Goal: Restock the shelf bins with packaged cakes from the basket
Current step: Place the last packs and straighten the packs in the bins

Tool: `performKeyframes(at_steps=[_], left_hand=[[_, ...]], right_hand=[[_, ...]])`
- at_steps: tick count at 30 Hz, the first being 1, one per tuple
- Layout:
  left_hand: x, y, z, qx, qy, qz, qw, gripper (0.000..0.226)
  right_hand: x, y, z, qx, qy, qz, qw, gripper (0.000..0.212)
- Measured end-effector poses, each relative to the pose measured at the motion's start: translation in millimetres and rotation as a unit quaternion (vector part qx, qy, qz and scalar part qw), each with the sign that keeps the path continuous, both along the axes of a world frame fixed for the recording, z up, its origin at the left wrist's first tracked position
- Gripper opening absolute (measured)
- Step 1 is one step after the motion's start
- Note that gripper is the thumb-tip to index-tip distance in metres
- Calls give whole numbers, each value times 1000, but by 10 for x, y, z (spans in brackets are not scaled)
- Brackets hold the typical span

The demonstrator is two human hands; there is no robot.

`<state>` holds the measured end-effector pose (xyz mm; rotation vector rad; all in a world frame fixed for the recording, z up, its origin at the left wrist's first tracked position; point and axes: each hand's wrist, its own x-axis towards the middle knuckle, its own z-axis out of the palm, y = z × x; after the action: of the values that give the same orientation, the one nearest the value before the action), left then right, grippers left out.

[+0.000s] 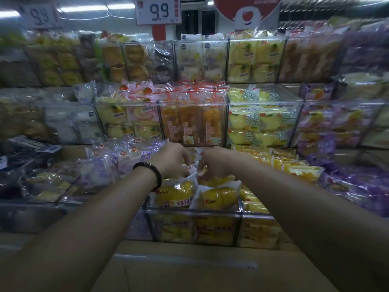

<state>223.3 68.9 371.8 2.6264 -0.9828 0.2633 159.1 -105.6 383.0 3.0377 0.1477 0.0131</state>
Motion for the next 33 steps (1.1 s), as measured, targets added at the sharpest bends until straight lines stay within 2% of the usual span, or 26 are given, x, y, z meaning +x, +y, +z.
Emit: performKeyframes(at_steps=[2, 4, 6, 9, 12, 16, 20, 22, 26, 29, 33], left_hand=[[-107, 88, 63, -43, -1, -4, 999, 20], [-247, 223, 107, -81, -16, -17, 996, 16], [-416, 370, 89, -92, -20, -47, 994, 12], [-620, 520, -46, -23, 8, -87, 996, 36], [-660, 578, -223, 91, -30, -82, 992, 76], [-664, 601, -367, 82, -102, -70, 989, 91], [-569, 665, -405, 34, -93, -72, 992, 103], [-480, 723, -434, 15, -92, -96, 991, 105], [-417, 800, -456, 7, -112, -150, 982, 86], [-387, 848, -454, 3, -103, -166, 981, 80], [-401, 805, -501, -9, -103, -156, 982, 84]], right_hand=[[-131, -34, 78, 42, -43, 6, 998, 34], [-369, -81, 116, 92, -99, 28, 990, 23], [-657, -95, 96, 118, -94, 66, 986, 30], [-960, -42, -55, 81, -22, 92, 992, 51], [-1030, 19, -225, 12, -53, 72, 996, 71], [-1079, 97, -340, -6, -110, 41, 993, 72], [-1093, 194, -315, -14, -153, -10, 988, 62], [-1062, 261, -313, -23, -176, -39, 983, 62], [-955, 380, -378, -51, -185, -87, 978, 64], [-914, 346, -403, -59, -210, -100, 971, 65], [-910, 338, -397, -60, -189, -88, 976, 49]])
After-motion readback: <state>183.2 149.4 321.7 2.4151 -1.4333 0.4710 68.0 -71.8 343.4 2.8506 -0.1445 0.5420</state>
